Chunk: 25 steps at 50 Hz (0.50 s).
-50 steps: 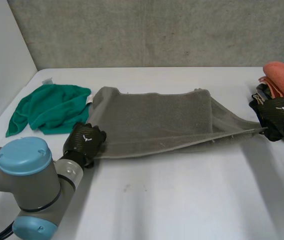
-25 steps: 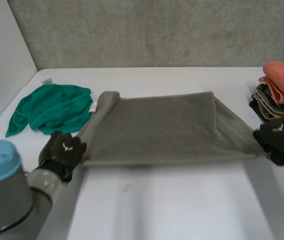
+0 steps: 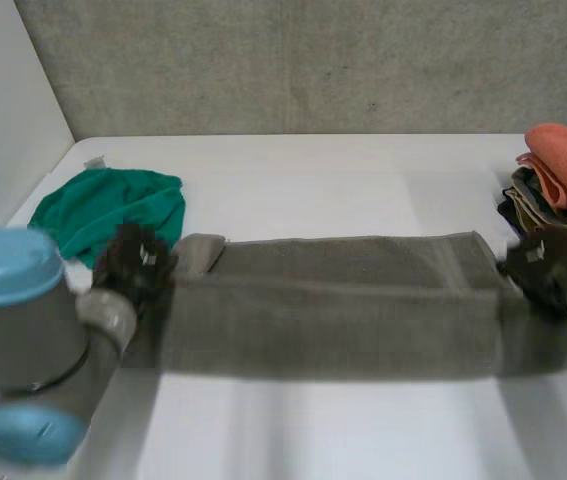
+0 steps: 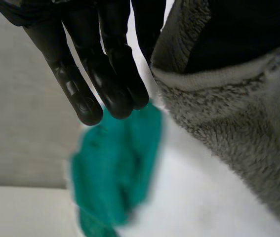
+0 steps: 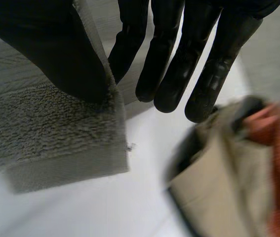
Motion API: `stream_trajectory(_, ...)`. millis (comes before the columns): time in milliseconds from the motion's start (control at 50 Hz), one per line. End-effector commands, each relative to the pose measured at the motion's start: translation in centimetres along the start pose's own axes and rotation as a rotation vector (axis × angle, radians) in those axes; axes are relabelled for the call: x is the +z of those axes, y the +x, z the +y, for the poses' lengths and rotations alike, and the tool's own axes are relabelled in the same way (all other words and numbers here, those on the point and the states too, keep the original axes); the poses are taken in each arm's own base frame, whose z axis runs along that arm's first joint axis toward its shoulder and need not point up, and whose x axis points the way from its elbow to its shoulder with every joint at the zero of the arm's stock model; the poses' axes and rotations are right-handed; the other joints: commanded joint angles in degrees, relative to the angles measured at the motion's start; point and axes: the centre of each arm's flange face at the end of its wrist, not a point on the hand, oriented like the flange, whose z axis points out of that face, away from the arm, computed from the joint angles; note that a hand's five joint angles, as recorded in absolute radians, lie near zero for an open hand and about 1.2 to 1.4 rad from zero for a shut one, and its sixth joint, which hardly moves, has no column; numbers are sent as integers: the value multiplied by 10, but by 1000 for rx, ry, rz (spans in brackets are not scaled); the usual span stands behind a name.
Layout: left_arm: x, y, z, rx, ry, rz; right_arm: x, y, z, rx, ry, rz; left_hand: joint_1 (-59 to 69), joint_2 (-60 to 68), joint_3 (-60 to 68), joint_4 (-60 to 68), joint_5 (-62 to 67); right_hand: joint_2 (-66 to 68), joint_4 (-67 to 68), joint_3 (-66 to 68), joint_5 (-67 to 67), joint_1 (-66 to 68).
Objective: Fold the laundry.
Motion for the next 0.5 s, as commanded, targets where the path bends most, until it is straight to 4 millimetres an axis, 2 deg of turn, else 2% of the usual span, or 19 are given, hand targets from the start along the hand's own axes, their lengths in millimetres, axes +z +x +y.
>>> stream_trajectory(20,71,-94,-71,-55,278,-403,24,84,-89,38,316,453,128,114,117,113,141,124,117,121,131,227)
stream_trajectory(40,72,-110,-81,-67,315,-455,20,107,-109,66,415,565,128,114,117,113,141,124,117,121,131,227)
stream_trajectory(80,73,-141,-96,-84,376,-559,12,129,-126,91,517,669,128,114,117,113,141,124,117,121,131,227)
stream_trajectory(100,72,-167,-109,-97,434,-653,9,138,-132,104,559,717,128,114,117,113,141,124,117,121,131,227)
stream_trajectory(120,71,-176,-113,-104,458,-689,2,151,-141,131,629,782,128,114,117,113,141,124,117,121,131,227)
stream_trajectory(180,65,-198,-124,-157,539,-777,-2,158,-148,153,696,834,128,114,117,113,141,124,117,121,131,227)
stream_trajectory(240,64,-199,-123,-205,568,-773,-1,155,-146,175,707,824,128,114,117,113,141,124,117,121,131,227)
stream_trajectory(320,64,-175,-109,-254,545,-673,4,136,-139,179,672,760,128,114,117,113,141,124,117,121,131,227)
stream_trajectory(400,62,-138,-86,-247,484,-547,13,109,-125,183,618,677,128,114,117,113,141,124,117,121,131,227)
stream_trajectory(420,62,-120,-76,-242,454,-494,16,103,-121,186,604,661,128,114,117,113,141,124,117,121,131,227)
stream_trajectory(460,60,-102,-64,-238,422,-436,23,84,-106,186,547,601,128,114,117,113,141,124,117,121,131,227)
stream_trajectory(480,58,-83,-53,-235,390,-379,25,77,-100,188,526,576,128,114,117,113,141,124,117,121,131,227)
stream_trajectory(500,56,-73,-47,-233,372,-352,27,70,-95,190,504,554,128,114,117,113,141,124,117,121,131,227)
